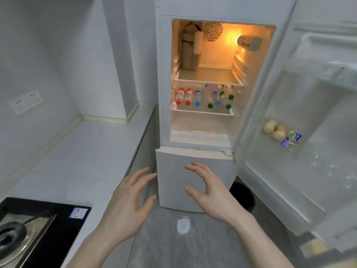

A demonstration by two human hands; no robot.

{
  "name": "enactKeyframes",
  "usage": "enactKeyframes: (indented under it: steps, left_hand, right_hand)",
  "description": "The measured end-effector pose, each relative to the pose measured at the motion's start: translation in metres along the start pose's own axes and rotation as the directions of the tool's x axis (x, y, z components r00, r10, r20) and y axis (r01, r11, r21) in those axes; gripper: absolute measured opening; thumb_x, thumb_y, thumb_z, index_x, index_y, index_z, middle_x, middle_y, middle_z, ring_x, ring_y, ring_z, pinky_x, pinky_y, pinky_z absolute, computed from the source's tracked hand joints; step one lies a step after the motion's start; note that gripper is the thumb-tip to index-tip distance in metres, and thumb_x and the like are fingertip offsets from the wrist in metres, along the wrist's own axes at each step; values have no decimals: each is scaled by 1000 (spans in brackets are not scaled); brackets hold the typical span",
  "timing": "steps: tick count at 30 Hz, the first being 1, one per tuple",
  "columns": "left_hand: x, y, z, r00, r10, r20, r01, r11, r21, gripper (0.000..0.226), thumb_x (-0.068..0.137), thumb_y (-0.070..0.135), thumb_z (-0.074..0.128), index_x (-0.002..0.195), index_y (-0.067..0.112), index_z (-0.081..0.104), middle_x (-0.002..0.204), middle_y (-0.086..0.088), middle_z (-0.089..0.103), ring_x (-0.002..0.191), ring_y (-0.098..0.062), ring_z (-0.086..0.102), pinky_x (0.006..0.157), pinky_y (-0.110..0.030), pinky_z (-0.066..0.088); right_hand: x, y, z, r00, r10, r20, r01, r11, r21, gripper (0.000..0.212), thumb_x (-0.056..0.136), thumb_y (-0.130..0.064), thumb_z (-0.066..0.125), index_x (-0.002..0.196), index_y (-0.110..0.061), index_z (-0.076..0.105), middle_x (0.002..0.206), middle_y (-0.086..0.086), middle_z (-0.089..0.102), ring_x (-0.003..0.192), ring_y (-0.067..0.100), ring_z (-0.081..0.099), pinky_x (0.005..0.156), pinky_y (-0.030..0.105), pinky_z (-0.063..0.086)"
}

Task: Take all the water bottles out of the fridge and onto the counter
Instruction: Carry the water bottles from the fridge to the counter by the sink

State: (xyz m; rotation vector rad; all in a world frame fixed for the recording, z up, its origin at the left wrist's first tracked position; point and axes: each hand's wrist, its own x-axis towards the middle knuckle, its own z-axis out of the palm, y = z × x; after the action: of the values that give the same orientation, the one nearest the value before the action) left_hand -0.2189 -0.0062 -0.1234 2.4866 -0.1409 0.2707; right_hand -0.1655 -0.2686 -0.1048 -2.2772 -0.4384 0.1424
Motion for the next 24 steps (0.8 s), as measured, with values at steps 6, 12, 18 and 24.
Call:
enactKeyframes:
  steps: [6,12,18,24]
  left_hand:
    - [68,-39,-10,1000,24,1,-24,999,22,54,93,42,63,143,50,46,156,30,32,143,0,31,119,-32,30]
    - [141,-41,4,995,84,57,-86,996,23,53,95,37,65,144,47,47,155,31,31,143,0,30,118,-30,31]
    - [220,-17,32,968,203,146,-207,978,12,52,94,36,67,142,46,49,154,32,31,142,-1,33,117,-31,33]
    - [307,5,65,956,239,170,-248,968,34,52,95,39,64,144,45,48,158,25,32,141,-4,35,116,-33,36]
  right_hand:
    - [70,-2,-3,999,-28,-39,29,1000,3,53,100,-35,67,149,-45,46,161,-27,30,136,-30,19,105,-8,11]
    - [101,21,-23,994,38,-105,-35,999,26,53,101,-37,65,149,-48,45,159,-35,28,146,-17,24,116,8,22]
    - [125,59,-63,962,122,-246,-116,992,39,53,100,-37,65,147,-52,46,157,-36,31,145,-13,29,122,29,33]
    - [179,103,-95,948,134,-289,-124,991,55,52,98,-37,68,145,-49,50,154,-34,36,143,-10,35,121,33,36]
